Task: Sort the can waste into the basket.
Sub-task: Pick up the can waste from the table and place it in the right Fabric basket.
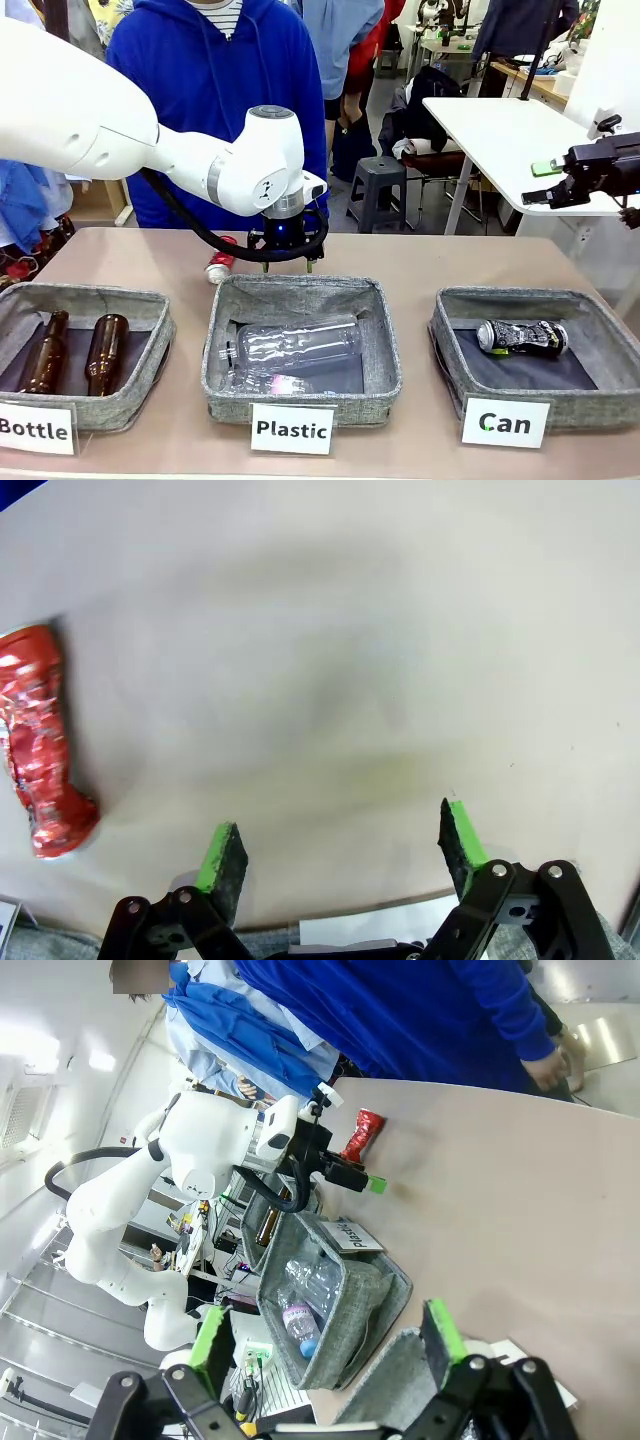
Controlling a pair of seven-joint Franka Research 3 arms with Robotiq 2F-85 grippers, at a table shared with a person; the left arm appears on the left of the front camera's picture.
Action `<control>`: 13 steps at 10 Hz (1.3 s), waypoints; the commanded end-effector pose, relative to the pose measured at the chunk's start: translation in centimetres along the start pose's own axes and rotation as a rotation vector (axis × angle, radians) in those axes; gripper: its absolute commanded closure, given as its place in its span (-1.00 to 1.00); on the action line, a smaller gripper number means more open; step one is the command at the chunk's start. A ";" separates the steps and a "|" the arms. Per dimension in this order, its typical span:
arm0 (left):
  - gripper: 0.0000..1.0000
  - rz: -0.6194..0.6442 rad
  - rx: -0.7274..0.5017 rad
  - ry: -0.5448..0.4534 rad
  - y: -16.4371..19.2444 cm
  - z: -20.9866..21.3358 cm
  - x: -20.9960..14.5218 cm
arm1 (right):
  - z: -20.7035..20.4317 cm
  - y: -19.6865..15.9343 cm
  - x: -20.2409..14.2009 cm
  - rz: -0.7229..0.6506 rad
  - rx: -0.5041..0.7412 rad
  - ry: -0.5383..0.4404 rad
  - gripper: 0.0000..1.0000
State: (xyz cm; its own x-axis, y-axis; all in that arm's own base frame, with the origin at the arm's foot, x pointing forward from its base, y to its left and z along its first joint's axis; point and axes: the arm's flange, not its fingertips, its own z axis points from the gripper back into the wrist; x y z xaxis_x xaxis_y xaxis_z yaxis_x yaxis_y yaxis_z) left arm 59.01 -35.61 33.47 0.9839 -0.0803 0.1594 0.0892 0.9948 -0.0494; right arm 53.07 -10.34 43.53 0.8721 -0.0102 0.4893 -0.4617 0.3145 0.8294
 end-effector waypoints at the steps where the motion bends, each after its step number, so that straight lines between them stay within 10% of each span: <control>1: -1.00 0.054 0.034 -0.017 0.2 1.0 -0.1 | 0.0 0.3 -0.1 0.018 -0.016 0.003 -1.00; 8: -1.00 -0.135 -0.191 0.058 5.3 12.0 -5.5 | 0.0 0.3 -0.1 0.018 -0.016 0.003 -1.00; 13: -1.00 -0.093 -0.154 -0.073 13.3 14.5 -4.2 | 0.0 0.3 -0.1 0.018 -0.016 0.003 -1.00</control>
State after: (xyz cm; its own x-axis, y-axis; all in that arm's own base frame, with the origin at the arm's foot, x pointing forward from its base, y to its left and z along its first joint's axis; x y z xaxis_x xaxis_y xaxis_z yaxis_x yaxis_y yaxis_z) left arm 54.64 -21.42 47.45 0.9661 -0.1445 0.2138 0.1836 0.9671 -0.1761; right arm 53.07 -10.35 43.53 0.8721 -0.0103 0.4892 -0.4616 0.3145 0.8295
